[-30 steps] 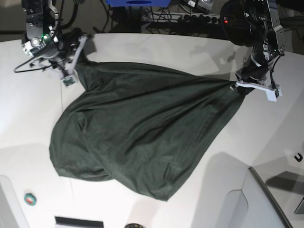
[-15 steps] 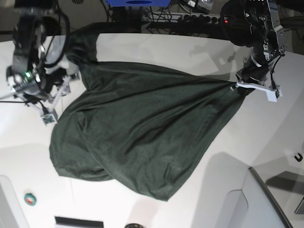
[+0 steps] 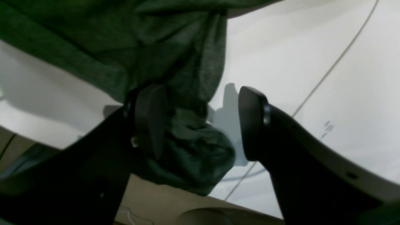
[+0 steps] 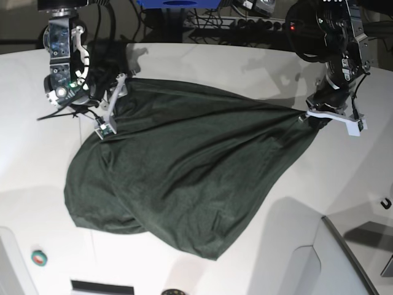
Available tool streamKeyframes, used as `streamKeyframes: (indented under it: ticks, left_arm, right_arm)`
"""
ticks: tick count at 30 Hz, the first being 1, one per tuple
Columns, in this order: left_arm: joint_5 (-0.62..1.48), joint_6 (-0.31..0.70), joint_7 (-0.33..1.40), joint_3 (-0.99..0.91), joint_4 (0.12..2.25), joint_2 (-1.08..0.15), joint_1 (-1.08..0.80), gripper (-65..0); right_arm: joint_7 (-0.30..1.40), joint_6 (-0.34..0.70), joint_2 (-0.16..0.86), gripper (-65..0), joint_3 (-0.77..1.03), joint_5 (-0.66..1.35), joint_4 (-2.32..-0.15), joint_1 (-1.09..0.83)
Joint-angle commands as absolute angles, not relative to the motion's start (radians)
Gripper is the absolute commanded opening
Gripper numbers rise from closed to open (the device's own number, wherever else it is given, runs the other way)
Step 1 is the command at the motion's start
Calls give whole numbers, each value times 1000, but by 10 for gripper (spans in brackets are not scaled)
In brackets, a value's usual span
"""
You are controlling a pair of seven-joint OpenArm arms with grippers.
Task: Layout the t-shirt on the table in an organized manner, then fold the t-shirt properly
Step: 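Lift the shirt with both grippers and shake it out flat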
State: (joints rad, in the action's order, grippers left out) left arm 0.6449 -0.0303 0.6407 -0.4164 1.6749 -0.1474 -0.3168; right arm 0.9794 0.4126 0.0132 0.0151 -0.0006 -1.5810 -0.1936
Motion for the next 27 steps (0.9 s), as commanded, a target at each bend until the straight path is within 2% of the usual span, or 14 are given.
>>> streamKeyframes:
  ticks: [1, 3, 7, 9, 12, 22, 27]
  left_arm:
    - [653, -30, 624, -421, 1696, -159, -309, -650]
    - [653, -30, 624, -418, 1715, -159, -308, -650]
    - [654, -30, 624, -412, 1761, -159, -289, -650]
    - [657, -30, 624, -410, 1781, -159, -277, -650]
    - [661, -30, 625, -409, 1819, -157, -246, -650]
    - [661, -30, 625, -303, 1920, -125, -90, -650]
    - [654, -30, 625, -294, 1914, -74, 19, -650]
  right_arm:
    - [972, 418, 15, -312, 15, 2, -1580, -183]
    - [972, 418, 15, -368, 15, 2, -1543, -176]
    - [972, 418, 16, -650, 19, 2, -1504, -160]
    - [978, 418, 22, -627, 21, 1, -1535, -163]
    - [1001, 418, 53, -648, 21, -2, -1603, -166]
    - [1213, 418, 197, -644, 74, -4, -1899, -67]
    - [1150, 418, 266, -644, 117, -4, -1916, 18]
